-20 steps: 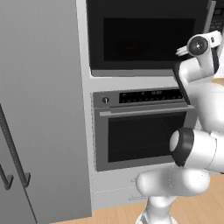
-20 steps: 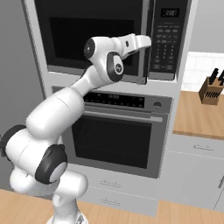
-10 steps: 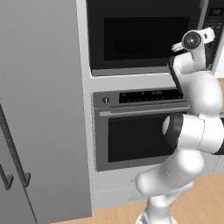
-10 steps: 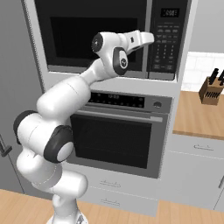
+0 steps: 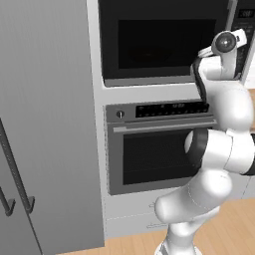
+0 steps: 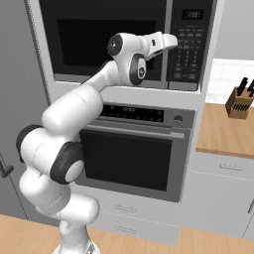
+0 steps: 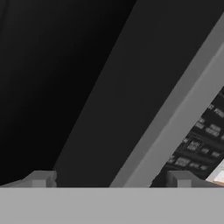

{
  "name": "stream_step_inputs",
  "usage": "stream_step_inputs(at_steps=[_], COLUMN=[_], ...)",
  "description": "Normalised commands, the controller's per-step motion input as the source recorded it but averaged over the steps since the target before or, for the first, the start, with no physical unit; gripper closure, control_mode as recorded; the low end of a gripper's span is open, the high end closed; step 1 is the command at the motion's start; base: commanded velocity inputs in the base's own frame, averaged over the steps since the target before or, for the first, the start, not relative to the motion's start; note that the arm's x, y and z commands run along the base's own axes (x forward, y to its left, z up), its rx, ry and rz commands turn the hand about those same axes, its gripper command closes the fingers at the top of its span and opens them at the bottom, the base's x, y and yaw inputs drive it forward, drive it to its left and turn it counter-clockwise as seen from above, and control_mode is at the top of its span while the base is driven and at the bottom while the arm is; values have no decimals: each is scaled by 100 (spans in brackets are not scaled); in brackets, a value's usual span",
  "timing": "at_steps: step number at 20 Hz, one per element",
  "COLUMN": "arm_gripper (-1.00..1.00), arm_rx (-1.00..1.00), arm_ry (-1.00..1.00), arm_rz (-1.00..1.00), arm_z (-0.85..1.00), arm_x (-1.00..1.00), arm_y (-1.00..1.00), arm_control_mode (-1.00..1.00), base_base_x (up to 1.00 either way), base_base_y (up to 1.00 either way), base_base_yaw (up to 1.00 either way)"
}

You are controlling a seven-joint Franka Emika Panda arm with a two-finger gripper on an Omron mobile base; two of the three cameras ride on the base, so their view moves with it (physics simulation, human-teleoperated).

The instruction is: Open the microwave, place the bowl with waffle inside the microwave, then close the microwave door and turn it on.

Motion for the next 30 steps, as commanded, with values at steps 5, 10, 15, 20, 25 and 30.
stream_step_inputs(at_steps=[5,10,15,20,25,30], arm_gripper=[-100,-100,-100,-100,-100,-100], arm_rx=[9,8,12,7,0,1], arm_ry=[-14,-16,-9,0,-3,-9], arm_rz=[2,2,10,25,40,35], arm_z=[10,27,3,0,0,0], arm_x=[-60,-55,-53,-56,-84,-69], arm_y=[0,0,-27,-52,-45,-7], arm_control_mode=[-100,-100,-100,-100,-100,-100], base_base_x=[0,0,0,0,0,0], base_base_y=[0,0,0,0,0,0], base_base_yaw=[0,0,0,0,0,0])
